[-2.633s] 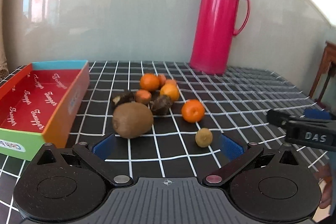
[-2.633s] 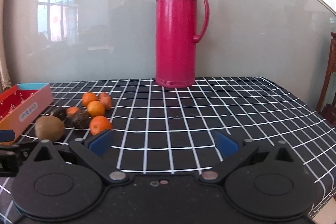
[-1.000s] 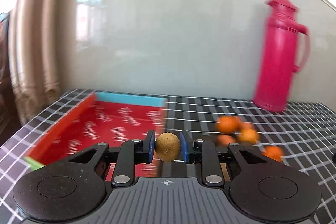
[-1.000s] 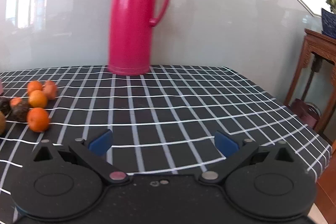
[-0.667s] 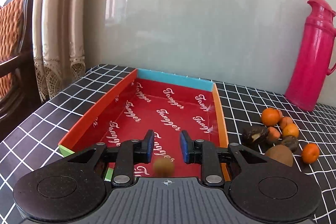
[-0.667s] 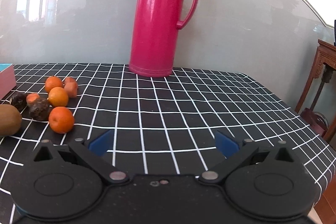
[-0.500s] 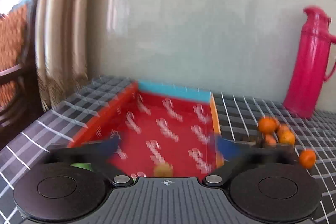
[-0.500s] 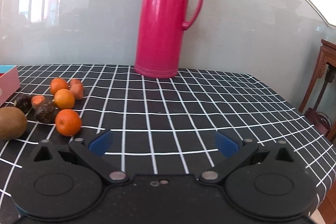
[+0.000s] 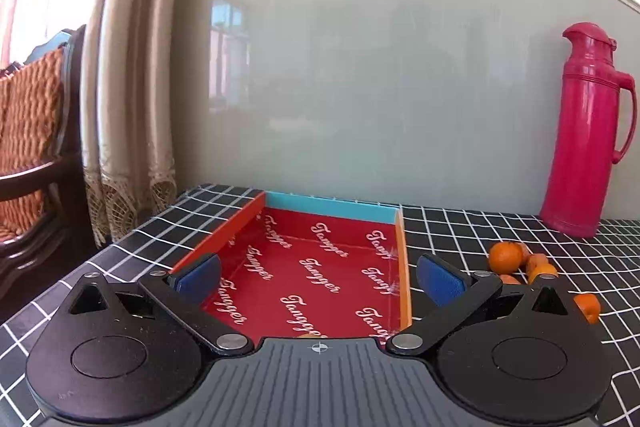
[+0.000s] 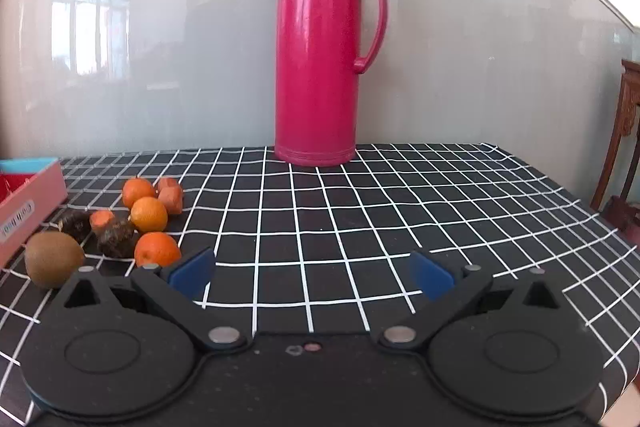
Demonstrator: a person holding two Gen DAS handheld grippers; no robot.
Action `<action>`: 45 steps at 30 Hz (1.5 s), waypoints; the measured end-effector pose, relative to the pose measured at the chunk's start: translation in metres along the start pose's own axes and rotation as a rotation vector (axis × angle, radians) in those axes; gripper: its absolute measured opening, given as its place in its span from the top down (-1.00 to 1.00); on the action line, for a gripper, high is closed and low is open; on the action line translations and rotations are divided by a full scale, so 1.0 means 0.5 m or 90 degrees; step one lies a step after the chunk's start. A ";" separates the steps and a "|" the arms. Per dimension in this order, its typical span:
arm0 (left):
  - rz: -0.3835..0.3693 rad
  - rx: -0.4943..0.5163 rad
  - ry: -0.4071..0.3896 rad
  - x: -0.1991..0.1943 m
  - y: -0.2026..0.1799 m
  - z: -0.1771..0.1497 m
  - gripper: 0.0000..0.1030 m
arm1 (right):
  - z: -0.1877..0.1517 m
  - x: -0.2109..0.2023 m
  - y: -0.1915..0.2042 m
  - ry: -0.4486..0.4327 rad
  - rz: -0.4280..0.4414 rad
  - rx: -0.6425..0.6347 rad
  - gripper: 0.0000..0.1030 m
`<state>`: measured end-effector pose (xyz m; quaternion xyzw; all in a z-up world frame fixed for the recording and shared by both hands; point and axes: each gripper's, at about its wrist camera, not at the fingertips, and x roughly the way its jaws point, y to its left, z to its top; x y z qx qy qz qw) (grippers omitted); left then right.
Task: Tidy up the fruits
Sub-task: 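Move the right tool toward the large brown kiwi, then close the right tool around the large brown kiwi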
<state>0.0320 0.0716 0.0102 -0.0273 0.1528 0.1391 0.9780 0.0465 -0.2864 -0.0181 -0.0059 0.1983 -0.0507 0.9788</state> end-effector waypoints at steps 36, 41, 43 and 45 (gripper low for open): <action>0.008 -0.008 0.087 0.003 0.183 -0.029 -1.00 | -0.016 0.050 0.330 0.032 0.162 -0.103 -0.96; 0.014 0.003 0.064 -0.010 0.200 -0.028 -1.00 | -0.021 0.061 0.362 0.039 0.178 -0.114 -0.88; 0.013 -0.002 0.050 -0.017 0.209 -0.026 -1.00 | -0.022 0.070 0.371 0.048 0.178 -0.114 -0.85; 0.015 -0.008 0.048 -0.021 0.217 -0.026 -1.00 | -0.022 0.081 0.376 0.064 0.183 -0.109 -0.72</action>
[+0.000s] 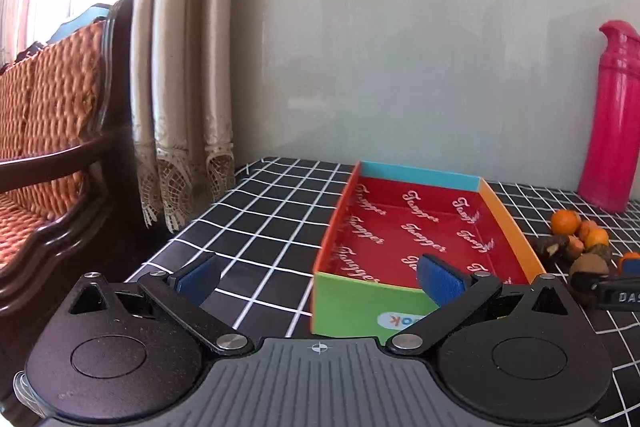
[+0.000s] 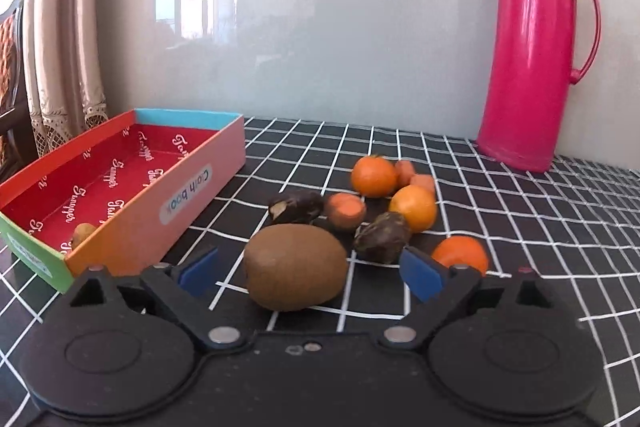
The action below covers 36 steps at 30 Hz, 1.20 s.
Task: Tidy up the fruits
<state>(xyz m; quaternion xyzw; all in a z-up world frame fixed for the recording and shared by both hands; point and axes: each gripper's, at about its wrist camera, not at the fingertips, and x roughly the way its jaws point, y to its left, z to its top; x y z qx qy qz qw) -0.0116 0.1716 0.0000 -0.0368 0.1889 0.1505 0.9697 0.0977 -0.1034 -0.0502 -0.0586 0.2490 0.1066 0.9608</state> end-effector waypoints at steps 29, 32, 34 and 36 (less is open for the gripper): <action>0.069 0.009 0.014 -0.021 0.091 -0.007 -1.00 | 0.037 -0.058 0.147 -0.098 0.142 -0.004 -0.16; 0.085 0.001 0.021 -0.021 0.115 -0.011 -1.00 | 0.035 -0.051 0.177 -0.085 0.157 -0.013 -0.16; 0.089 -0.008 0.026 -0.020 0.130 -0.014 -1.00 | 0.030 -0.047 0.202 -0.088 0.144 -0.036 -0.17; 0.090 -0.019 0.029 -0.017 0.140 -0.015 -1.00 | 0.027 -0.047 0.212 -0.087 0.138 -0.054 -0.17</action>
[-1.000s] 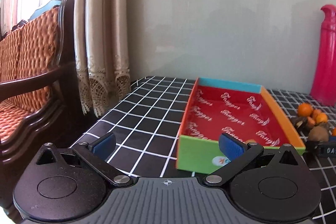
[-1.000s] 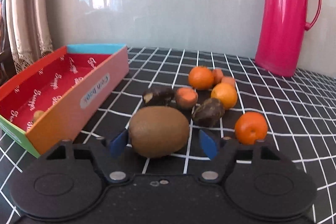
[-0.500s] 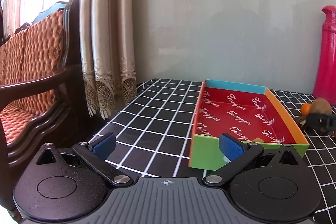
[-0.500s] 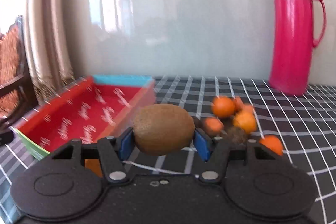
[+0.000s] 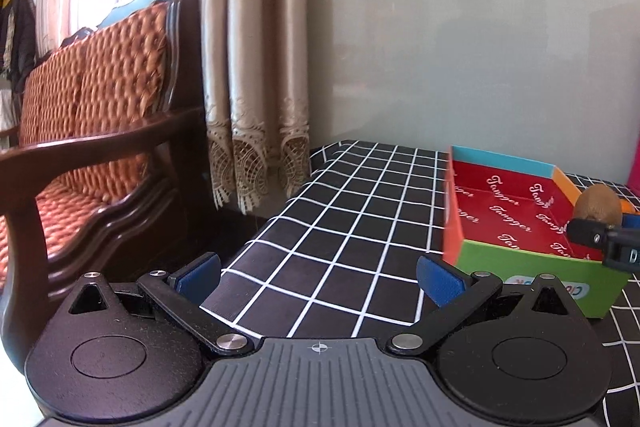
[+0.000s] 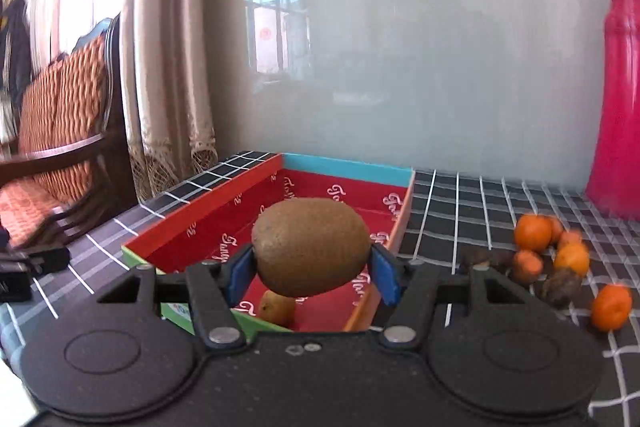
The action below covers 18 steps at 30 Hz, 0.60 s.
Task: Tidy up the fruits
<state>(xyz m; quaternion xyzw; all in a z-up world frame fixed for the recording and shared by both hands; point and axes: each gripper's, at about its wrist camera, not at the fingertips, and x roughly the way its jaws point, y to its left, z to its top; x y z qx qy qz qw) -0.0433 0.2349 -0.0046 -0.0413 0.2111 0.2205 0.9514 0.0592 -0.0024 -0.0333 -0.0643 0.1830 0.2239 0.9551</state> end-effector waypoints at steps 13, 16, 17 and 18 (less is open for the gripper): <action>-0.060 -0.022 -0.020 -0.012 -0.059 0.018 -1.00 | -0.004 -0.072 -0.053 -0.085 -0.105 -0.034 -0.91; -0.085 -0.023 -0.020 -0.014 -0.096 0.024 -1.00 | -0.004 -0.088 -0.119 -0.083 -0.177 -0.008 -0.97; -0.091 -0.020 -0.022 -0.016 -0.111 0.025 -1.00 | -0.004 -0.096 -0.144 -0.081 -0.201 0.004 -0.99; -0.094 -0.014 -0.023 -0.018 -0.127 0.025 -1.00 | -0.006 -0.102 -0.164 -0.081 -0.213 0.016 -1.00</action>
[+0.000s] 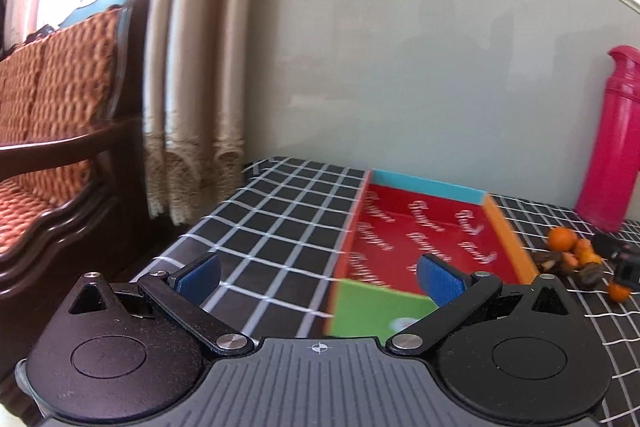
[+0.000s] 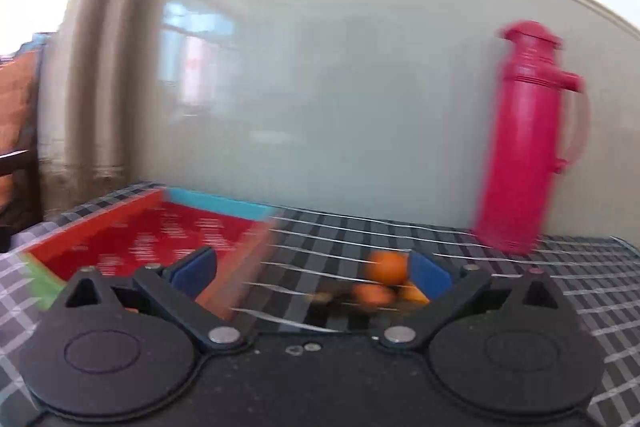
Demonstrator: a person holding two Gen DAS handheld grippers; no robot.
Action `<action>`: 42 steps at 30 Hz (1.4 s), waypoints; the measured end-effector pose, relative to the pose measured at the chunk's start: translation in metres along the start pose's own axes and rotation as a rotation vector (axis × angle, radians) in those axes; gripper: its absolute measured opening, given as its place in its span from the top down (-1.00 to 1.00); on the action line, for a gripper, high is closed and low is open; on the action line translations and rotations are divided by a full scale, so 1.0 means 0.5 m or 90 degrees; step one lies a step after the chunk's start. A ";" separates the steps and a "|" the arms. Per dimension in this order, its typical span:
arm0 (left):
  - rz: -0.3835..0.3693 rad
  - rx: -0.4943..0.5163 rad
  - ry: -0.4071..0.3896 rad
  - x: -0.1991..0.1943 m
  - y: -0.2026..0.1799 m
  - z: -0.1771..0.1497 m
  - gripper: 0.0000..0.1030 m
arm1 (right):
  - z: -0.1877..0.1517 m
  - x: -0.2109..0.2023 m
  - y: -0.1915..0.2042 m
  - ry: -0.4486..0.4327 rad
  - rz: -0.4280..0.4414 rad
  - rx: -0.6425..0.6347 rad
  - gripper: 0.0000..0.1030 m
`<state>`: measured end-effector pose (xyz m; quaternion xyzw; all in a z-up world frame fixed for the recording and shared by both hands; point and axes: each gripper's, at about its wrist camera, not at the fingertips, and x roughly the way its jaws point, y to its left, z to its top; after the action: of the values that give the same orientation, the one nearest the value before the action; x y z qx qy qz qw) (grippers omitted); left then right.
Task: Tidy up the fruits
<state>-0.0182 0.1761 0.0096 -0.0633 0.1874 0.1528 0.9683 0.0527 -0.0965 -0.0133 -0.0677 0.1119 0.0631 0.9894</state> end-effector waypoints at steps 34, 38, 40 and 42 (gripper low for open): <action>-0.218 0.139 0.018 -0.016 -0.422 -0.052 -1.00 | -0.075 -0.054 -0.381 0.091 -0.250 0.095 -1.00; -0.231 0.145 0.021 -0.014 -0.457 -0.060 -1.00 | -0.083 -0.066 -0.410 0.094 -0.265 0.107 -1.00; -0.241 0.144 0.030 -0.010 -0.471 -0.063 -1.00 | -0.087 -0.070 -0.421 0.095 -0.273 0.108 -1.00; -0.248 0.143 0.038 -0.003 -0.485 -0.064 -1.00 | -0.092 -0.075 -0.433 0.096 -0.280 0.109 -1.00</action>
<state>0.0470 -0.0596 -0.0035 0.0055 0.2157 -0.0609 0.9745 0.0367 -0.3201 -0.0232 -0.0111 0.1729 -0.1685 0.9704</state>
